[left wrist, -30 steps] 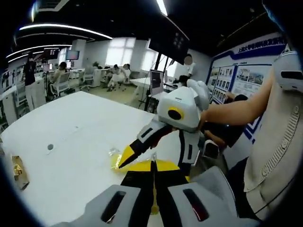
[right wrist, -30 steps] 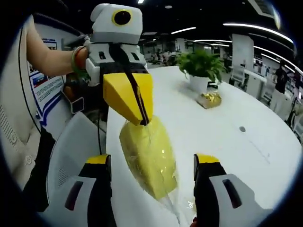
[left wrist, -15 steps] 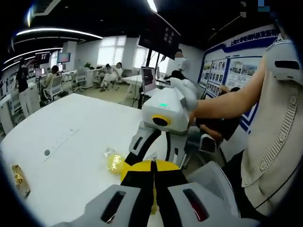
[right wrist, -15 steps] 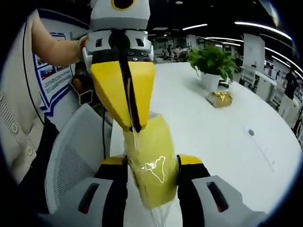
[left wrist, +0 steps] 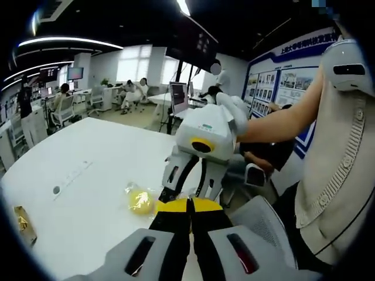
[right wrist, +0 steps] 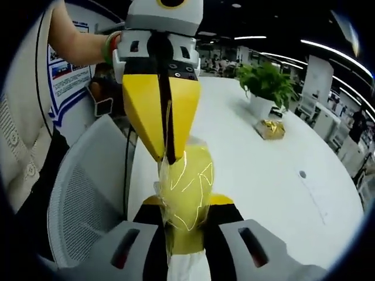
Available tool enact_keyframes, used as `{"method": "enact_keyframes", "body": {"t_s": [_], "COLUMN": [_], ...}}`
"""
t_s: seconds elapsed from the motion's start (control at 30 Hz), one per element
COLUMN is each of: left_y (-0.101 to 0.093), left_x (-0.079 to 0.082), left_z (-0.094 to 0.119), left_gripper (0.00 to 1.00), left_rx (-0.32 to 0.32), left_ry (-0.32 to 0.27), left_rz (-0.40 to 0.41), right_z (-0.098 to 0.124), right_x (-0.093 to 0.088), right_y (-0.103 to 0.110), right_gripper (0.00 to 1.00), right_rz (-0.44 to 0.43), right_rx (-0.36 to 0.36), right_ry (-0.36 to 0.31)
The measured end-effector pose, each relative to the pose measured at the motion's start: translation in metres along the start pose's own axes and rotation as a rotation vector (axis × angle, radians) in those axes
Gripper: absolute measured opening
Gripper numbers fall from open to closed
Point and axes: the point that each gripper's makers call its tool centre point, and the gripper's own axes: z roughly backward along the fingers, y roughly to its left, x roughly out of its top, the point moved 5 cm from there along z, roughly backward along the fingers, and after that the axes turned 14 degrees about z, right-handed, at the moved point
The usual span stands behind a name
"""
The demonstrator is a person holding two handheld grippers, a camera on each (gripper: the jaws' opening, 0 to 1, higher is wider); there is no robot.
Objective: Compare the silicone blocks by pressing each to a similar depth, holding the contact briefly, and releasing to observe deformation and rebound differences across the visible hardness samples.
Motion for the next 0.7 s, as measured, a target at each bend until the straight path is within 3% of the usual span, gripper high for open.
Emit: {"method": "enact_keyframes", "body": {"t_s": [0.43,0.7], "left_y": [0.0036,0.0009], "left_x": [-0.0047,-0.0039], "left_z": [-0.0042,-0.0062], "left_gripper": [0.0,0.0], "left_rx": [0.002,-0.005], "left_ry": [-0.006,-0.015], "left_rz": [0.057,0.049], "right_z": [-0.0007,0.0026], "right_x": [-0.0034,-0.0038], "right_y": [0.0079,0.0085], "right_gripper": [0.06,0.06], "right_rz": [-0.108,-0.101], "right_rx": [0.013,0.01], "right_ry": [0.05,0.057]}}
